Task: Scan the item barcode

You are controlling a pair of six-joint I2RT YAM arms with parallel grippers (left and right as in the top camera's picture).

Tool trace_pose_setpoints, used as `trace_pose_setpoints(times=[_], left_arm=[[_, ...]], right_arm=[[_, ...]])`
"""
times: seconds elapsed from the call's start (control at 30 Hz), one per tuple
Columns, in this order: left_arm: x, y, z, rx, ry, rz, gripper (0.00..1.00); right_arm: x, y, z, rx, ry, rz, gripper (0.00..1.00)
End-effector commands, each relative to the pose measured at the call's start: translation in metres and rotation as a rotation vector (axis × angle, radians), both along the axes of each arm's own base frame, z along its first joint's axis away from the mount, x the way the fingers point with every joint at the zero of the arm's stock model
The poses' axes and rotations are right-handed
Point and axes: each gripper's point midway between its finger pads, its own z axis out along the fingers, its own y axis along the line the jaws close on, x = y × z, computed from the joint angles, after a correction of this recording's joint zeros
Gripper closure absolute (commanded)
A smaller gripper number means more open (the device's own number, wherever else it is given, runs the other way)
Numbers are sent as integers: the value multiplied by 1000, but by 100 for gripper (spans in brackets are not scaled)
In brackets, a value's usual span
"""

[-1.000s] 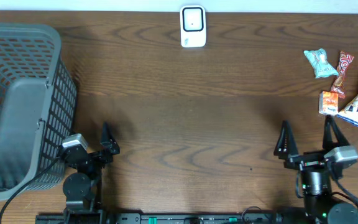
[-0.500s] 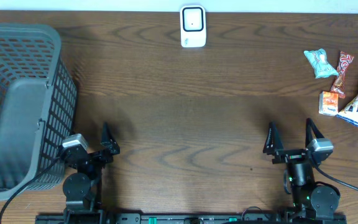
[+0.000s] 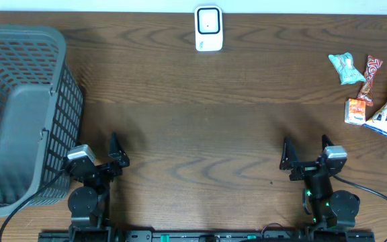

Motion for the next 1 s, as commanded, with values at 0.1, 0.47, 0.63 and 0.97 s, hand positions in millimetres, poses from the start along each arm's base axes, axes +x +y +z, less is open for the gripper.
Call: trace_pose_setpoints(times=[0.1, 0.47, 0.63, 0.97], left_arm=[[-1, 2, -18, -4, 55, 13, 2], [-1, 2, -18, -4, 55, 13, 2], [-1, 2, -18, -4, 55, 13, 2], [-1, 2, -18, -4, 55, 13, 2]], right_arm=[[-1, 2, -1, -84, -10, 17, 1], [-1, 2, 0, -58, -9, 15, 1], [-1, 2, 0, -58, -9, 15, 1], [-1, 2, 0, -58, -8, 15, 1]])
